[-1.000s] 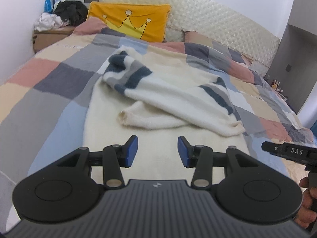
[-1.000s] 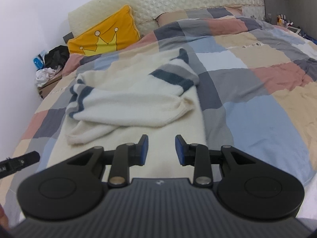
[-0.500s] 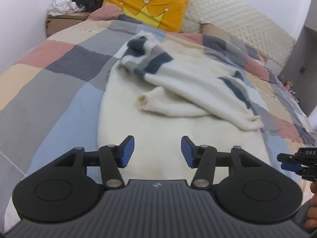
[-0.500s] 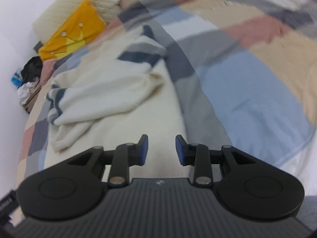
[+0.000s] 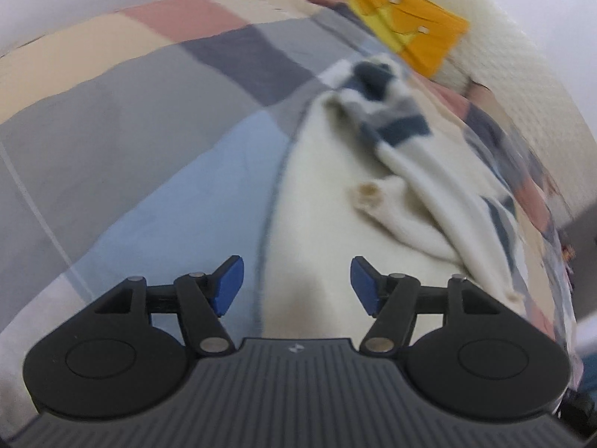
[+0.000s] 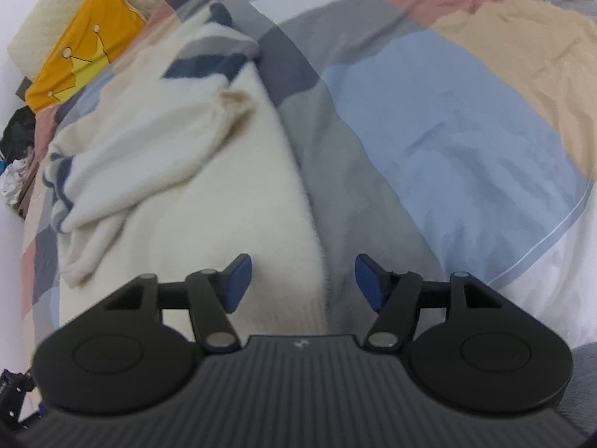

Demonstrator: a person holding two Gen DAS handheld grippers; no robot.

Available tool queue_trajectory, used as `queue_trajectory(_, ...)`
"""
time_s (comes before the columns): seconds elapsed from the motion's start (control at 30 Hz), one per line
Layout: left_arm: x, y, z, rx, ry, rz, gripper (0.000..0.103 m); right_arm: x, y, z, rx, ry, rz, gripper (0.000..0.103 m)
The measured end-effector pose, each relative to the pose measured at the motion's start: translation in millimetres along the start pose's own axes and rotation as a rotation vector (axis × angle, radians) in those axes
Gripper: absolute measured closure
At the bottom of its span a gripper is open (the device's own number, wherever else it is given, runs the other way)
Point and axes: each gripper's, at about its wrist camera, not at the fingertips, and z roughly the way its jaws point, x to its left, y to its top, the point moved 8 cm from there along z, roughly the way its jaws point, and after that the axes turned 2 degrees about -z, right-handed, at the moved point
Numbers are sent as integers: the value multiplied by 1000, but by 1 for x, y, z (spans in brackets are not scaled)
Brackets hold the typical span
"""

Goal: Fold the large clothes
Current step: 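Move the left gripper toward the sweater side edge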

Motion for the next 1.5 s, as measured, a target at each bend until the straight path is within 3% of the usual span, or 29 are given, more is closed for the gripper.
queue_trajectory(0.1, 5, 1, 1, -14, 19, -13, 34, 3, -7, 10, 64, 25, 22, 39)
queue_trajectory(0.2, 9, -2, 7, 25, -6, -53, 34, 2, -16, 21, 131, 55, 71, 38)
queue_trajectory(0.33, 15, -9, 14, 63, -28, -105, 34, 6, -22, 21, 174, 157, 141, 38)
queue_trajectory(0.47, 20, -18, 25, 123, -63, -187, 34, 14, -19, 10, 144, 345, 193, 39)
queue_trajectory(0.6, 25, -22, 26, 114, -65, -237, 35, 21, -12, -4, 88, 453, 210, 44)
queue_trajectory(0.63, 29, -22, 25, 107, -63, -261, 36, 21, -11, -6, 80, 466, 211, 49)
queue_trajectory(0.77, 40, -28, 26, 119, -86, -358, 55, 25, -10, -7, 82, 464, 187, 74)
queue_trajectory(0.87, 42, -34, 27, 138, -79, -383, 62, 28, -16, 1, 125, 416, 148, 74)
queue_trajectory(1.0, 42, -43, 29, 161, -65, -379, 62, 24, -28, 20, 208, 303, 114, 73)
queue_trajectory(1.17, 39, -53, 31, 185, -57, -381, 61, 27, -33, 26, 245, 273, 81, 73)
queue_trajectory(1.3, 30, -57, 32, 193, -70, -350, 45, 33, -34, 22, 248, 333, 89, 74)
queue_trajectory(1.37, 29, -59, 33, 204, -90, -360, 41, 37, -27, 11, 207, 426, 99, 84)
queue_trajectory(1.5, 33, -63, 33, 222, -141, -479, 41, 43, -15, -12, 98, 552, 108, 87)
